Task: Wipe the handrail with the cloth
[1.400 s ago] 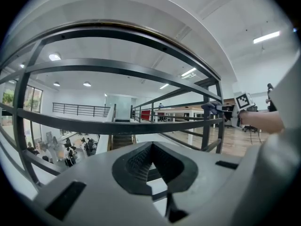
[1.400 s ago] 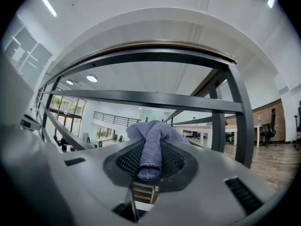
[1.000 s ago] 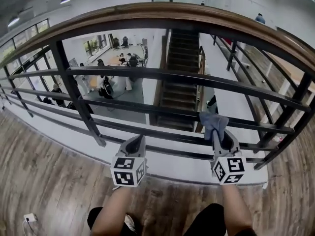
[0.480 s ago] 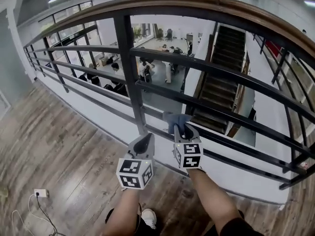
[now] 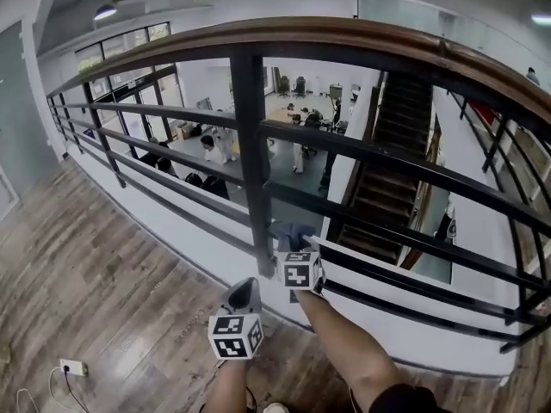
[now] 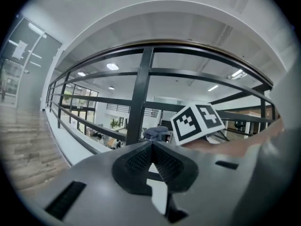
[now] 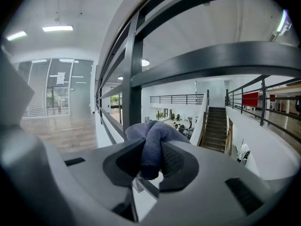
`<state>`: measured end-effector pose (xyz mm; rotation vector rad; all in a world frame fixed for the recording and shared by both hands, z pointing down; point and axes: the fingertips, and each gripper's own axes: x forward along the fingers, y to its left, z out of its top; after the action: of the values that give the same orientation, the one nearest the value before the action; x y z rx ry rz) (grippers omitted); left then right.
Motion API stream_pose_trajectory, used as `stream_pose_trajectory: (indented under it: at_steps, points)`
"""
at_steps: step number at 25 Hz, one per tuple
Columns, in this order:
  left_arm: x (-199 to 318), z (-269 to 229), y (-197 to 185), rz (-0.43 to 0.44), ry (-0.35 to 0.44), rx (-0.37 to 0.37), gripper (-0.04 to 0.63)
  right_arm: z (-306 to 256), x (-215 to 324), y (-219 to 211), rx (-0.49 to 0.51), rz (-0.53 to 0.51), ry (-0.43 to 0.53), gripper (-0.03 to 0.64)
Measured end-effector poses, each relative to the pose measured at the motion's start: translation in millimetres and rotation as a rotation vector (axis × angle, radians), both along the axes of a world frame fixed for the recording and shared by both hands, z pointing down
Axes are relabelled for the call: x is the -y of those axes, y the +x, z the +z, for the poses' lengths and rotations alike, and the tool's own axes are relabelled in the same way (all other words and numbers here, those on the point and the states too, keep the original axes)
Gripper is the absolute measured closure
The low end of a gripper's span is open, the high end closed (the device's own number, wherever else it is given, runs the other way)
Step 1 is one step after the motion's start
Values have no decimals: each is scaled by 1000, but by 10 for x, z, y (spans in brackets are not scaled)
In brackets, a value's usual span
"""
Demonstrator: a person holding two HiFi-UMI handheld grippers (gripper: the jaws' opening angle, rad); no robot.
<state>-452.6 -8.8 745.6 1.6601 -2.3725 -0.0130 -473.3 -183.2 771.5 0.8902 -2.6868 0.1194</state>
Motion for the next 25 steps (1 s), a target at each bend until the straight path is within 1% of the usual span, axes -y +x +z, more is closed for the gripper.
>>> stream_pose_trajectory:
  at_steps: [2,5,8,10,13,14,17,21,25]
  points:
    - [16,17,-92,11,1,38,594,30,59,-111,-7,31,-15,537]
    - [43,-53,-88,55,35,93,594,63,105,-174,-30,73,-34,537]
    - [97,-82,-3,89,47,103,594,173,159,-27,-55,104,-72,537]
    - [129,-55,3,83,30,113,594,252,242,90,-69,126,-94,537]
    - [127,-48,-18,48,-32,206,594,315,331,177,-77,127,-95,537]
    - [134,-73,-1,44,-31,213,594,311,348,192,-73,122,-90,537]
    - [205,-151,130,57,4,176,594,311,391,303,-53,127,-99,537]
    - [308,-108,324,105,-7,150,594,329,407,524,-45,128,-86,537]
    - [374,-147,495,156,4,80,594,341,459,858,-75,109,-53,537]
